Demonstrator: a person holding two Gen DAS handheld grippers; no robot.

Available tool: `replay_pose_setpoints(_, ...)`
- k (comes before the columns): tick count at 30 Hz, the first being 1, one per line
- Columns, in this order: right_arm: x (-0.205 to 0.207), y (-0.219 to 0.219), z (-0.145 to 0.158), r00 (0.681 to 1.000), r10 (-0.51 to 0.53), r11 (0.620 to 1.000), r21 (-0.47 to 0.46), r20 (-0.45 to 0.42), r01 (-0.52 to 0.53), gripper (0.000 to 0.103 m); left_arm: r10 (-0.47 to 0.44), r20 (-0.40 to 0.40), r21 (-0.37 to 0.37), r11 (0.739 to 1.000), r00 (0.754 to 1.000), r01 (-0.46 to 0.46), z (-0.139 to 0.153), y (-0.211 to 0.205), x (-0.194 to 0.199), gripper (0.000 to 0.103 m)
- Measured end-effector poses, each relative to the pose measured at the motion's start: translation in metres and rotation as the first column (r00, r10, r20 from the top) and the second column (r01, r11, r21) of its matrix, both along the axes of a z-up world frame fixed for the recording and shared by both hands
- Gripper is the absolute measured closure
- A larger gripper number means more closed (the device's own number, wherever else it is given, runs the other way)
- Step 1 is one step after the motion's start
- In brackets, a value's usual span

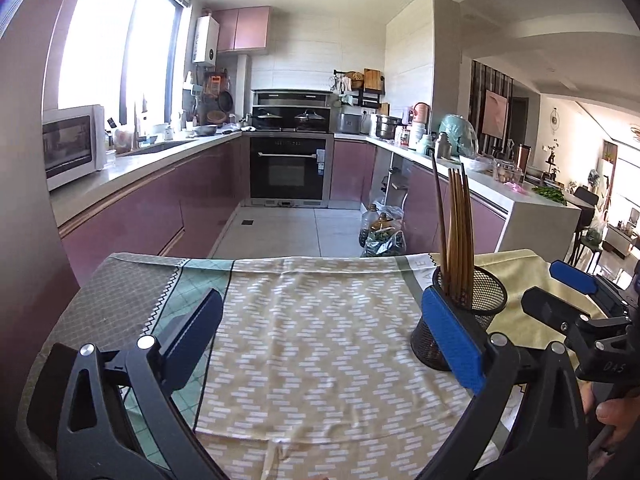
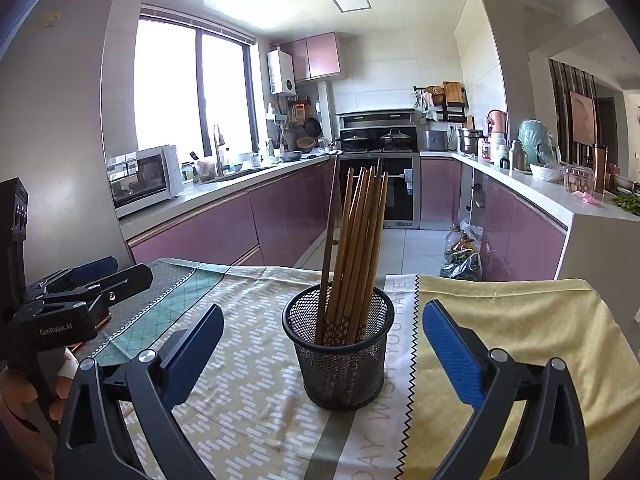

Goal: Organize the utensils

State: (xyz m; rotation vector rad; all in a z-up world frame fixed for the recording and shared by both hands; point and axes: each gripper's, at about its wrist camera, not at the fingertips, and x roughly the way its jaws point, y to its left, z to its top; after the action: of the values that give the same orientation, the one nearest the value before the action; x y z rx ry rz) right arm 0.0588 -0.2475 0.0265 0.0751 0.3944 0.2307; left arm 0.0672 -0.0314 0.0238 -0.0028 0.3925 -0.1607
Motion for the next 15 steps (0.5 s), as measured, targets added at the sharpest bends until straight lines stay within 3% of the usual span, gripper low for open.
replay_pose_setpoints(8, -0.022, 0.015, 0.003, 0.998, -0.005, 1.0, -0.02, 0.067, 0.006, 0.007, 0.022, 0.109, 0.03, 0.999, 0.994, -0.025, 0.007, 0.005, -0.038, 0.005)
replay_pose_setpoints(15, -0.038, 0.022, 0.005, 0.994, -0.015, 1.0, -0.025, 0.109, 0.018, 0.007, 0.038, 0.147, 0.033, 0.999, 0.988, -0.043, 0.011, 0.004, -0.052, 0.005)
